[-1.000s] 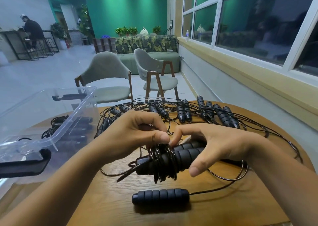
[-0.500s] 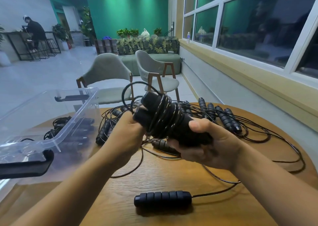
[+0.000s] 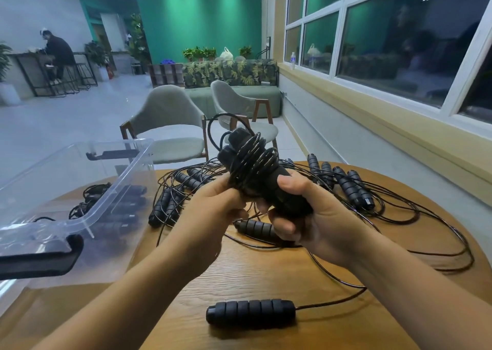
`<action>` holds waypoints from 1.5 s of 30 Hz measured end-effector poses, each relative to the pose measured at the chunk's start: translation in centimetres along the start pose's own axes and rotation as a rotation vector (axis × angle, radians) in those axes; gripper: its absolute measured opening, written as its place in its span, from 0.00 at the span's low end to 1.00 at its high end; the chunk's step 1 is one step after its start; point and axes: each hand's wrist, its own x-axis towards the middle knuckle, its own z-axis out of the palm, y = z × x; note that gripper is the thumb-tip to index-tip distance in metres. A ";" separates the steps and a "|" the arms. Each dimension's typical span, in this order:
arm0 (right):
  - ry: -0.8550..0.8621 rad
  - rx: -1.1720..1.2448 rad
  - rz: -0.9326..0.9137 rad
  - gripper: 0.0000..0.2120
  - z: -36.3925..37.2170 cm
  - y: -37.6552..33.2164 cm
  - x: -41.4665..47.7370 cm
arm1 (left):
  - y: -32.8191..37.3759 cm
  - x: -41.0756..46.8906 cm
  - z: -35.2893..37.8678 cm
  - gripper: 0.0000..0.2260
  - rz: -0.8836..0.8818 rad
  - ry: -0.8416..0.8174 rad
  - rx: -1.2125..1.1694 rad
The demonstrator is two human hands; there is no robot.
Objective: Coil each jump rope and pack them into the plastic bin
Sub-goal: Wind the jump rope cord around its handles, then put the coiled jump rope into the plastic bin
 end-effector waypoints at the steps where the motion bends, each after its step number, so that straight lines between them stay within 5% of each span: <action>1: 0.009 -0.013 0.003 0.26 0.0 -0.1 0.0 | 0.2 0.0 0.0 0.14 -0.003 -0.006 0.012; 7: 0.082 -0.115 0.030 0.24 0.6 -0.6 -0.2 | 0.8 -0.3 -0.6 0.18 -0.106 -0.085 -0.075; 17: 0.180 -0.568 0.022 0.15 5.1 -0.6 2.6 | 3.0 -1.8 -5.8 0.23 -0.240 0.081 0.007; 28: -0.088 -0.804 -0.075 0.18 15.1 -1.9 13.7 | 8.4 -4.2 -19.3 0.25 -0.174 0.330 0.118; 35: -0.227 -0.959 -0.001 0.21 20.2 -1.8 20.3 | 10.6 -4.1 -27.3 0.25 -0.246 0.308 0.069; 39: -0.296 -1.108 0.087 0.22 21.8 -1.5 23.3 | 11.0 -3.1 -31.1 0.25 -0.252 0.384 0.333; 45: -0.376 -1.214 0.295 0.21 23.6 -0.2 27.6 | 11.3 -2.6 -32.9 0.24 -0.268 0.169 0.899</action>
